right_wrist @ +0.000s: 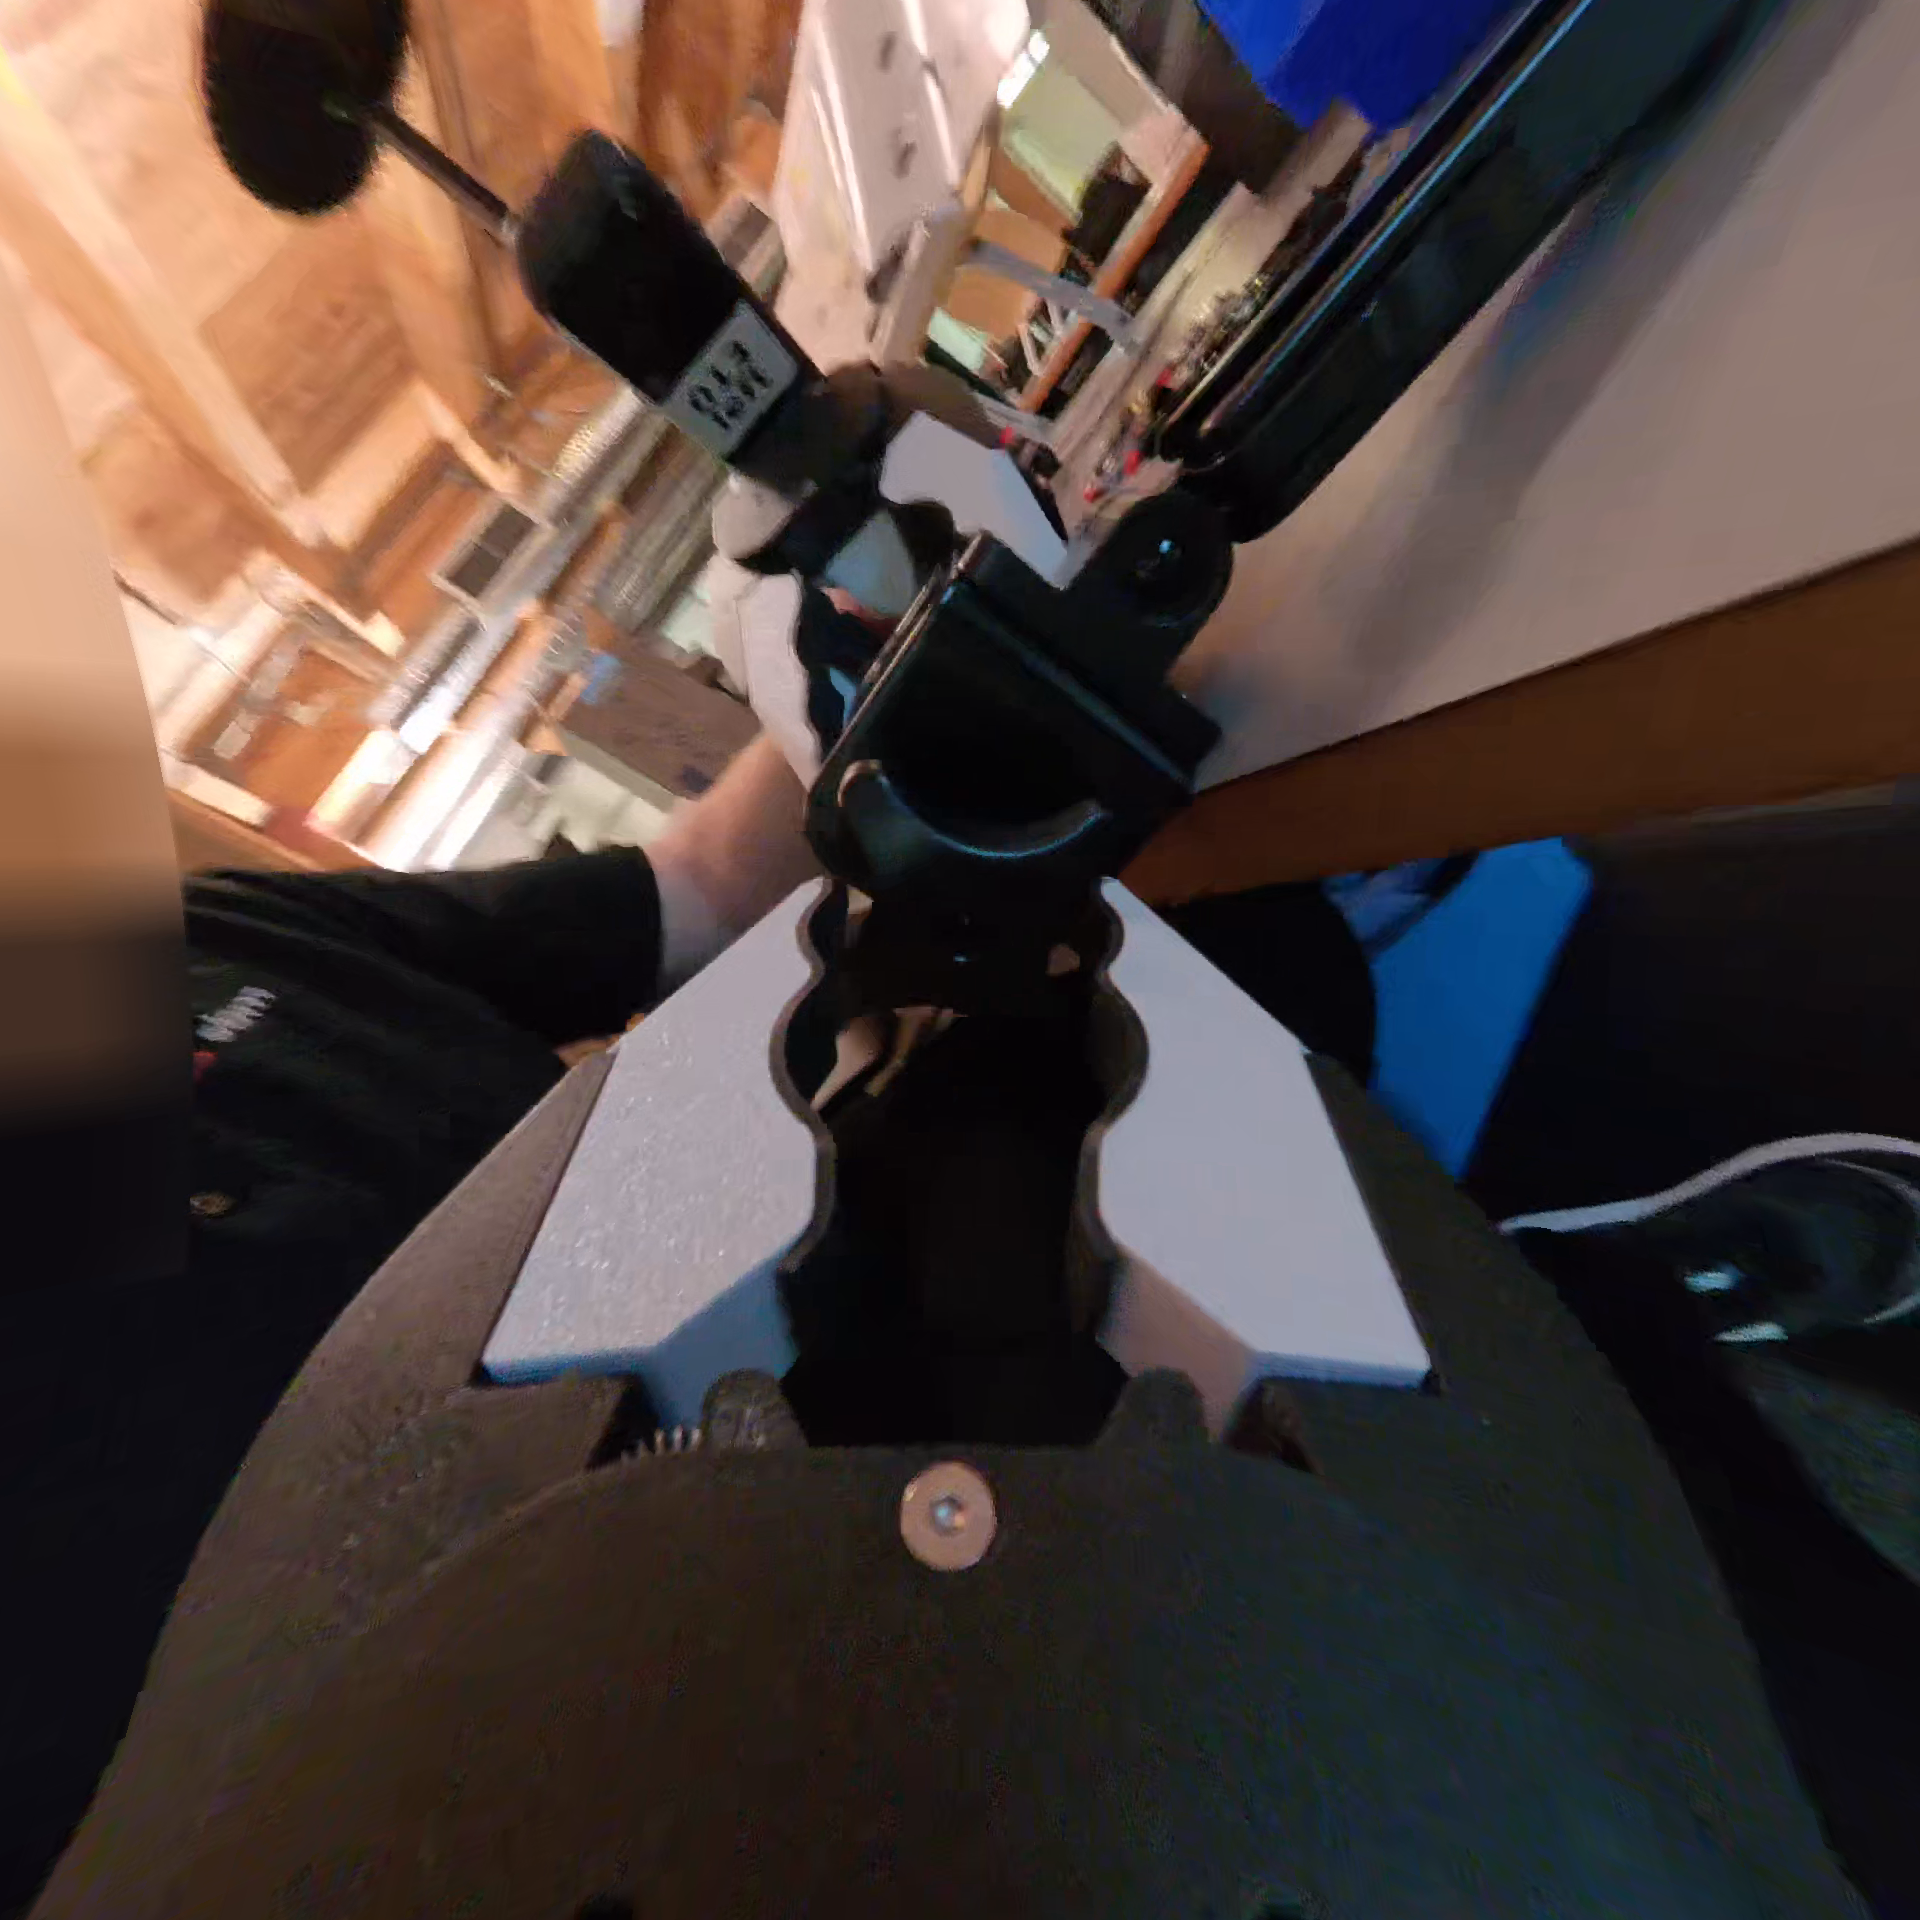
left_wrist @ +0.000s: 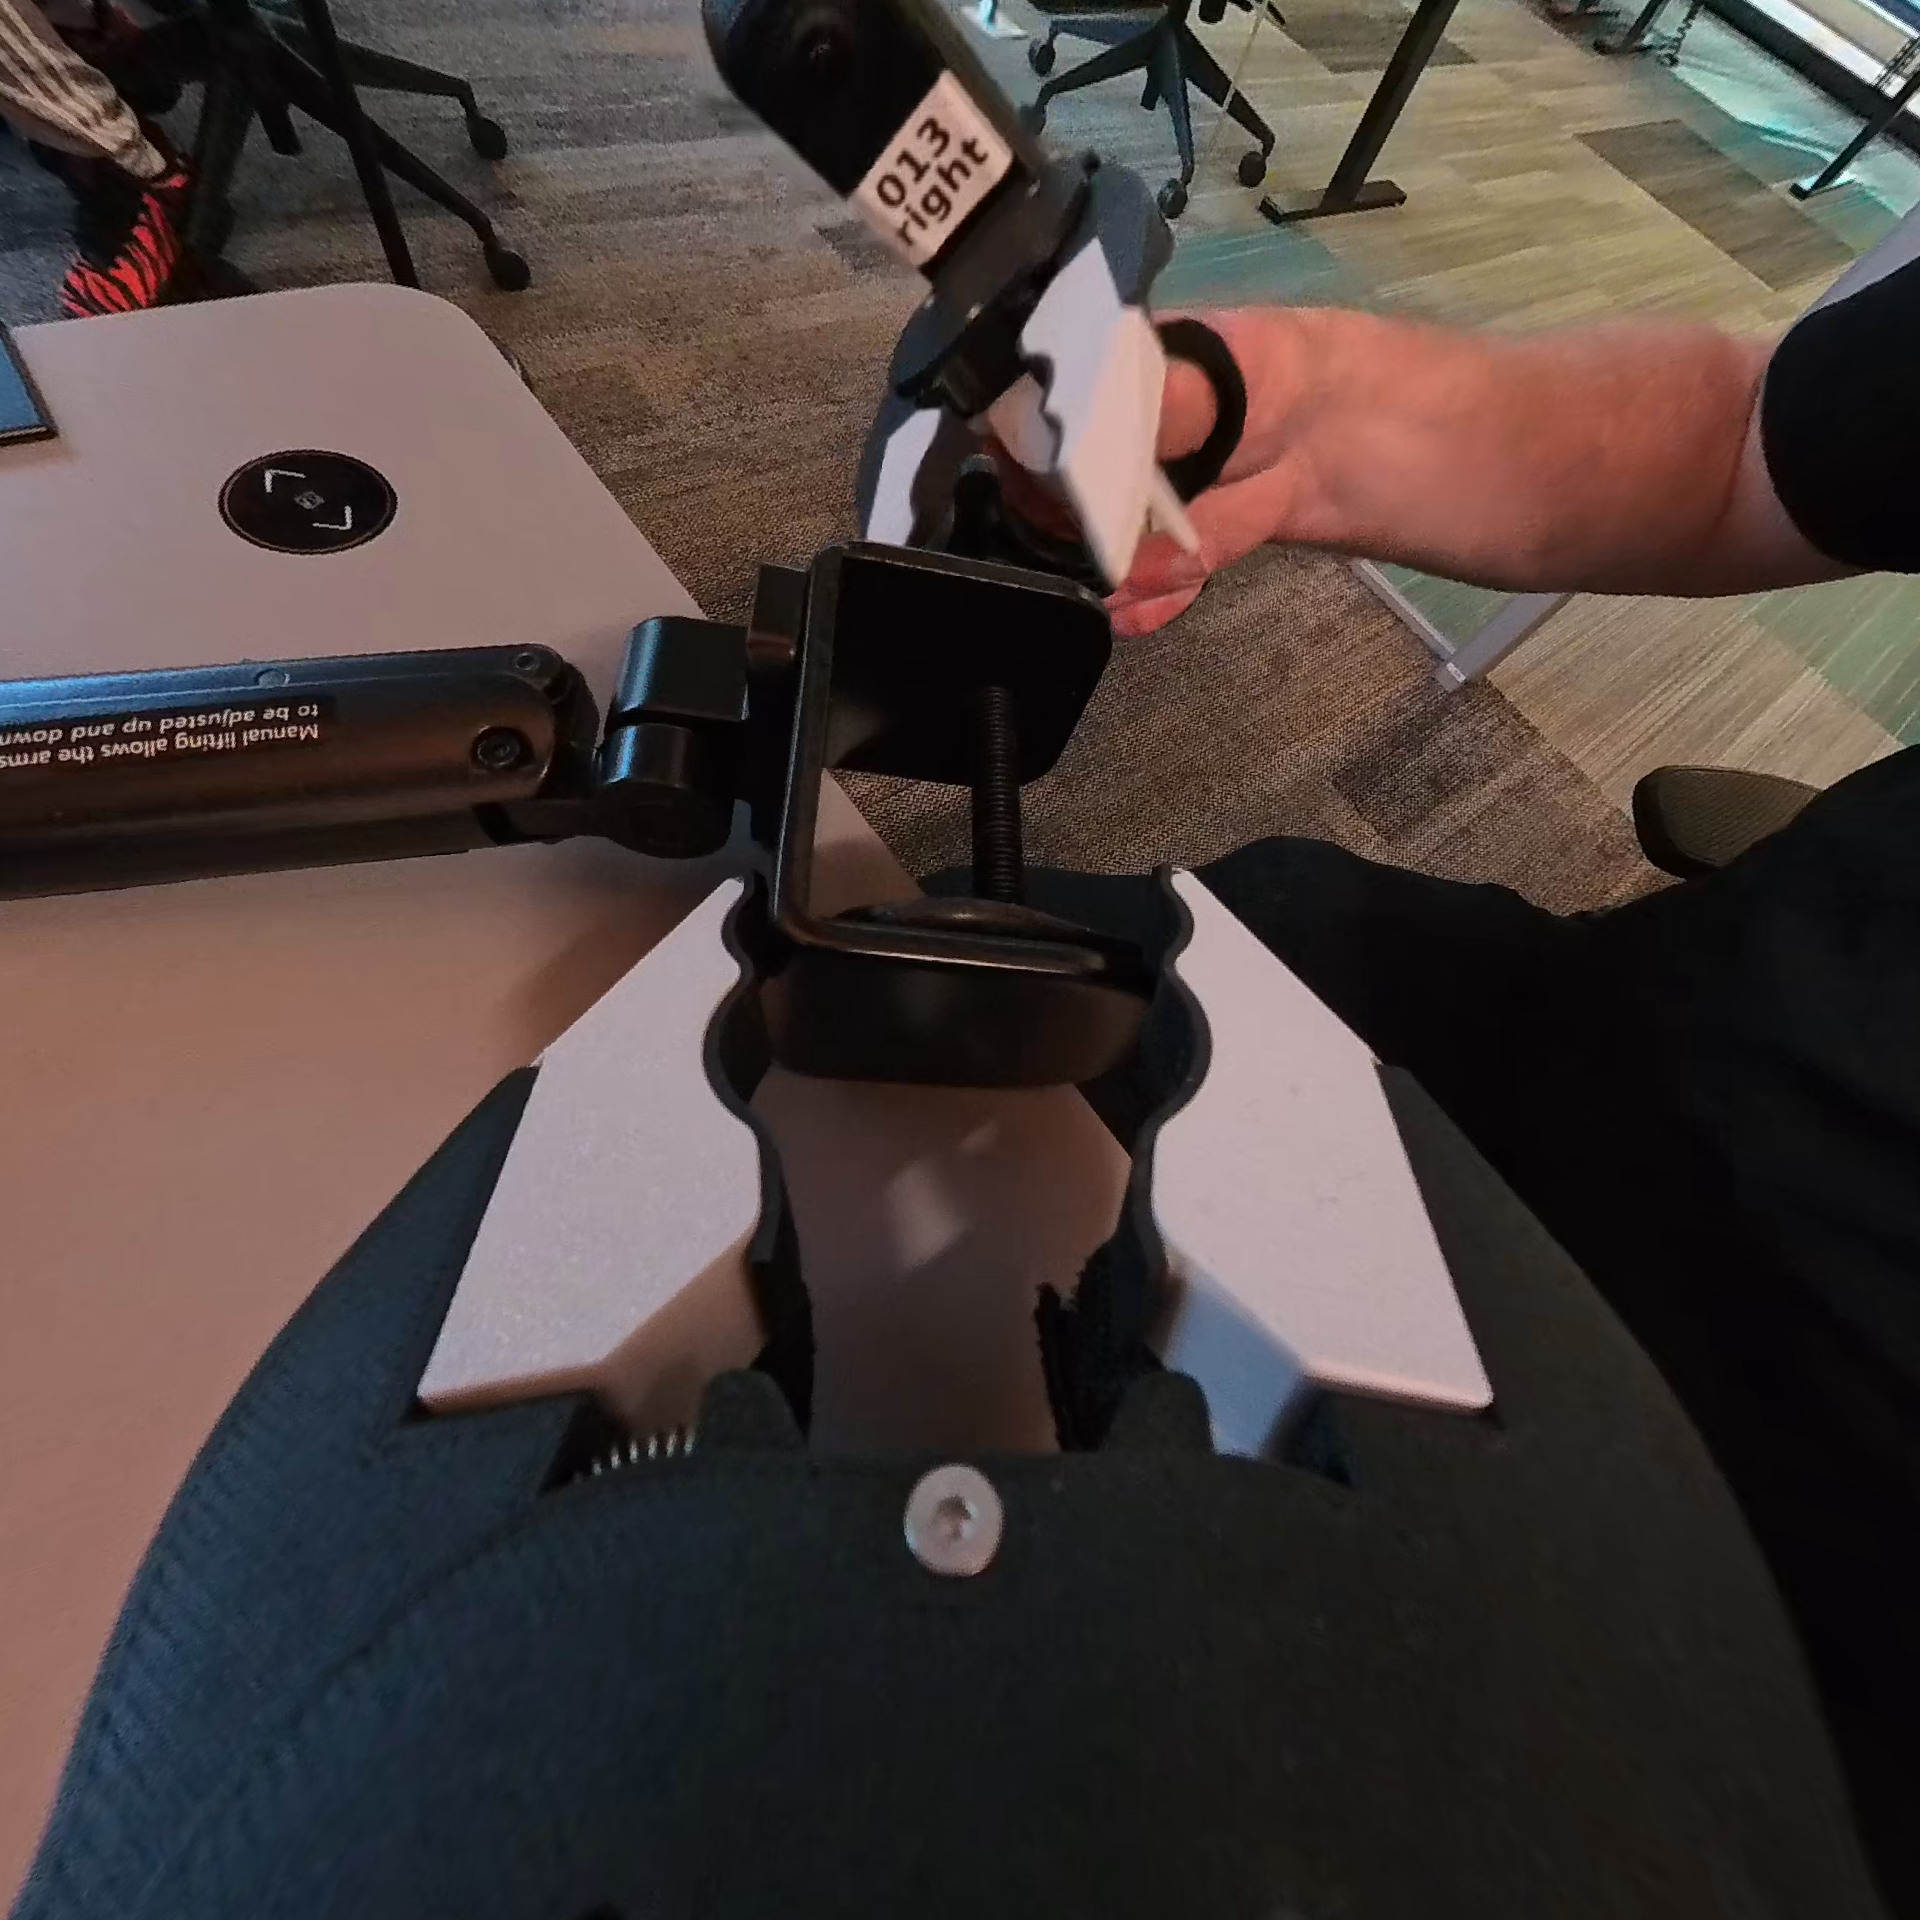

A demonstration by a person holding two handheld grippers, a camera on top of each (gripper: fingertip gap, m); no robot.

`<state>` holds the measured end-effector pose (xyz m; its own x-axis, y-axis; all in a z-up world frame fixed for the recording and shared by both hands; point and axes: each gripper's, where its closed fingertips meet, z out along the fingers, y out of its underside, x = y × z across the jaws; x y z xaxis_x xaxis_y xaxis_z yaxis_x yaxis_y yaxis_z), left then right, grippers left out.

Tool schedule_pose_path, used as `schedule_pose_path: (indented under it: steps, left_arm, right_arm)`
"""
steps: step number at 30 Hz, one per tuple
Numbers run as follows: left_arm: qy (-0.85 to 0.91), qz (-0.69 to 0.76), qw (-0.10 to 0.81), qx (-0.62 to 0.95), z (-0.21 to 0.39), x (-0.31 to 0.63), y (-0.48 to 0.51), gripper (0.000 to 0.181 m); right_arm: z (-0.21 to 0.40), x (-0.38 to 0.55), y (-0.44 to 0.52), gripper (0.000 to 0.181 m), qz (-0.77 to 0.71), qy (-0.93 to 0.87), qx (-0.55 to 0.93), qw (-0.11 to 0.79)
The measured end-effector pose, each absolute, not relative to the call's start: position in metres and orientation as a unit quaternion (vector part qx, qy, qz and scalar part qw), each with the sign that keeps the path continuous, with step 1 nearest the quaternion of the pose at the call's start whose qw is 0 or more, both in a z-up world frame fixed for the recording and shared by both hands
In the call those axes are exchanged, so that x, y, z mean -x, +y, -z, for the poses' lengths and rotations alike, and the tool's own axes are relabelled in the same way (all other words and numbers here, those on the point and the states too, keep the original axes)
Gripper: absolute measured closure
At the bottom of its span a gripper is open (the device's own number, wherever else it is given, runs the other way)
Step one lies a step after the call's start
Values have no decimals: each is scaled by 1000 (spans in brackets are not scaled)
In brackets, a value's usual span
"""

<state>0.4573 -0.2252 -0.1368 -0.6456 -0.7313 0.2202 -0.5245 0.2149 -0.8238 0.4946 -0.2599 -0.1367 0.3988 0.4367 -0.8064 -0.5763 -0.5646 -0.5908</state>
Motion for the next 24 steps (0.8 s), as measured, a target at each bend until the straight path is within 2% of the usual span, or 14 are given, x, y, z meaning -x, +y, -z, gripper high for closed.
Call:
schedule_pose_path:
  steps: [1,2,6,9,11,12,13,15,17,20,22,24]
  left_arm:
    - [772,476,109,406,137,-457,-225,108]
    - [772,476,109,406,137,-457,-225,108]
    - [772,477,107,406,137,-457,-224,108]
    - [770,478,107,408,137,-458,-223,110]
    - [771,477,109,409,137,-458,-223,108]
    - [769,474,116,412,137,-460,-221,108]
    - [768,475,114,414,137,-460,-220,108]
    - [768,477,111,413,137,-460,-220,108]
    - [769,475,114,412,137,-460,-220,108]
    - [768,476,112,412,137,-460,-220,108]
    - [768,477,111,412,137,-460,-220,109]
    - [769,477,110,412,137,-460,-220,109]
  right_arm:
    - [138,-494,-259,137,-537,41,704,463]
    - [138,-494,-259,146,-531,32,709,463]
    - [143,-496,-258,146,-391,-68,766,506]
    - [149,-506,-254,146,-96,-236,784,567]
    - [149,-518,-248,145,109,-316,762,555]
    - [147,-522,-246,144,182,-332,753,538]
    - [146,-520,-246,143,189,-335,750,538]
    - [147,-516,-248,141,105,-302,766,557]
    - [145,-513,-252,123,-9,-245,775,583]
    - [132,-510,-262,110,-315,-99,756,565]
    - [137,-523,-261,116,-440,11,733,519]
    - [136,-516,-263,115,-535,48,692,482]
